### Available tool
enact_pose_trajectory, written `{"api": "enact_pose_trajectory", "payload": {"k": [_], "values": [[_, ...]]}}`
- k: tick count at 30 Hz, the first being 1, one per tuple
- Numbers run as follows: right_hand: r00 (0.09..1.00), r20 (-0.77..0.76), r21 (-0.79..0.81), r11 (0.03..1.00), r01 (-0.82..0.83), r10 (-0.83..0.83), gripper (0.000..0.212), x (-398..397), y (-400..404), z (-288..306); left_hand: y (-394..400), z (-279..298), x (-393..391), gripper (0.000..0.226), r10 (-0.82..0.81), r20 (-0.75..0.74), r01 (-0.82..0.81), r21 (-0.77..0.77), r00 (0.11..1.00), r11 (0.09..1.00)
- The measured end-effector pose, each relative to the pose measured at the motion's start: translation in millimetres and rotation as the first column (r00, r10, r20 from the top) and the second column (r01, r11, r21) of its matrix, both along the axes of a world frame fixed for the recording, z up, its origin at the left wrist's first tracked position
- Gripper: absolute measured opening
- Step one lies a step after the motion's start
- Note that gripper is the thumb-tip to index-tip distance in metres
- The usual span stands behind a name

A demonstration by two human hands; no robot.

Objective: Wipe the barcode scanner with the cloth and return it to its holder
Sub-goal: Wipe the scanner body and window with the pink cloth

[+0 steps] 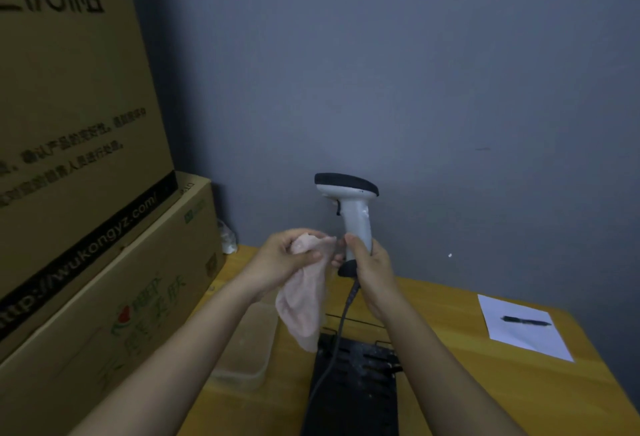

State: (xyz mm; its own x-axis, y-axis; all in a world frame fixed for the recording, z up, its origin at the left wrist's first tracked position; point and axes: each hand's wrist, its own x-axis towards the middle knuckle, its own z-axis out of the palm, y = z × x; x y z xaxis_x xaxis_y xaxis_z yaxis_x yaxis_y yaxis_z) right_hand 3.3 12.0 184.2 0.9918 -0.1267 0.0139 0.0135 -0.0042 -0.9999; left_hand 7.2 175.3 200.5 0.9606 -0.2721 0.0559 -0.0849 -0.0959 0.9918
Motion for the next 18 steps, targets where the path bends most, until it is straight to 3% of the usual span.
{"api": "enact_pose_trajectory", "payload": {"k": [6,10,15,16,18], "values": [[0.998,0.063,0.004,1.000,-0.002,0.002,0.018,-1.9,5.8,-1.4,-7.9,1.5,1.5,0.011,0.096,0.291,-0.156,0.189,0.952,0.969],[0.994,0.105,-0.022,1.000,0.007,-0.005,0.018,-4.5,10.0,-2.1,-8.3,0.9,0.4,0.018,0.189,0.327,-0.261,0.191,0.926,0.946],[0.993,0.114,-0.062,0.998,0.016,-0.008,0.016,-2.8,10.7,-0.9,-8.9,3.8,-0.4,0.022,0.158,0.325,-0.247,0.251,0.932,0.936],[0.994,0.111,-0.068,0.998,0.013,-0.005,0.015,-2.3,9.6,-0.6,-7.4,2.8,0.7,0.022,0.151,0.357,-0.278,0.335,0.922,0.900],[0.993,0.116,-0.107,0.994,0.001,0.011,0.015,0.0,4.8,-1.4,-1.1,3.8,2.6,0.027,0.082,0.515,-0.426,0.598,0.854,0.679]]}}
